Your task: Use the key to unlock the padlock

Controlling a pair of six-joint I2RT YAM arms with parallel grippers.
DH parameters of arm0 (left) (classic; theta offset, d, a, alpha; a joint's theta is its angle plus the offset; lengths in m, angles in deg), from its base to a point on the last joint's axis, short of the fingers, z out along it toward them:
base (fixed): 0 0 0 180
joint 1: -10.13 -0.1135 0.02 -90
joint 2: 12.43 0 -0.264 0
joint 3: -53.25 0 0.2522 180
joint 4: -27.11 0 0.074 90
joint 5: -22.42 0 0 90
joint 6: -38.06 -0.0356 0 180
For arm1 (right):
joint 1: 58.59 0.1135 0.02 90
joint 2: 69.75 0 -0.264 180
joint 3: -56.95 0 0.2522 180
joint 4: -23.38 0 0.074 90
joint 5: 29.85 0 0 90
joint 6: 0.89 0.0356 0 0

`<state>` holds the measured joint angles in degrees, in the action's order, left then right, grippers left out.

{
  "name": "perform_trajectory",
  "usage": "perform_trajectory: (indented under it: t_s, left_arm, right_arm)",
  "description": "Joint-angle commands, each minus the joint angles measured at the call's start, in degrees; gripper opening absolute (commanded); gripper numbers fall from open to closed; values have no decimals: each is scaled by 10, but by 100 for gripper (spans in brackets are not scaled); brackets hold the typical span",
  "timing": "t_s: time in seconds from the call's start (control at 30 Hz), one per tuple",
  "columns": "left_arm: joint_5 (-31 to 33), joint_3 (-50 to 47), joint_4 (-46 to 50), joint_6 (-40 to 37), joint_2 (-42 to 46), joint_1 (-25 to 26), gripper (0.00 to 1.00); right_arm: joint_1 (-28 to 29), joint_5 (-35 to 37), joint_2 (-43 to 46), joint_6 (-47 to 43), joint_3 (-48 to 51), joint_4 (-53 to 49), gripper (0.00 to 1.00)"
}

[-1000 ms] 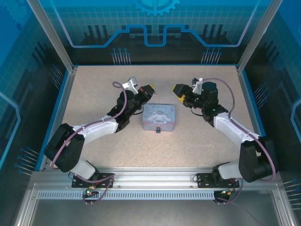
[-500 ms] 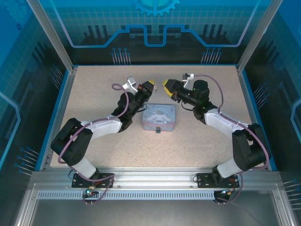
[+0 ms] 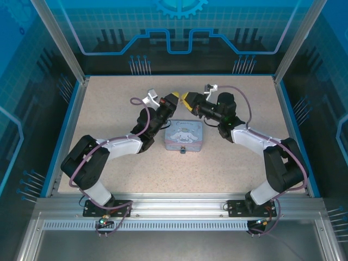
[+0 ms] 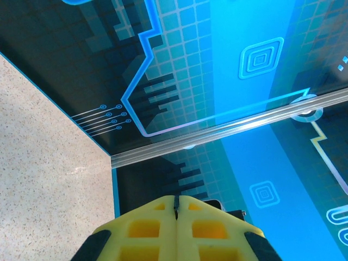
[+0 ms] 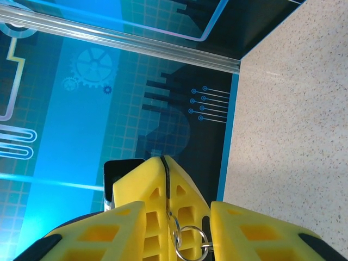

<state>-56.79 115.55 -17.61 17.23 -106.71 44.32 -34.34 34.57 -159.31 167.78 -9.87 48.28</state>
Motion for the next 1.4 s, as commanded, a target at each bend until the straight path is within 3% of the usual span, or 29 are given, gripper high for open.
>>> perform_trajectory:
  t_s: [0.0, 0.5, 0.97, 1.37]
  left_arm:
    - [16, -7, -34, 7, -7, 6, 0]
    - [25, -8, -42, 5, -14, 7, 0]
    - [27, -3, -43, 2, -17, 6, 0]
    - [31, -4, -41, 0, -15, 7, 0]
  right_arm:
    - [10, 0, -10, 6, -16, 26, 36]
    - [19, 2, -21, 29, 3, 60, 22]
    - [21, 5, -19, 36, 23, 71, 25]
    - [22, 4, -22, 37, 23, 72, 14]
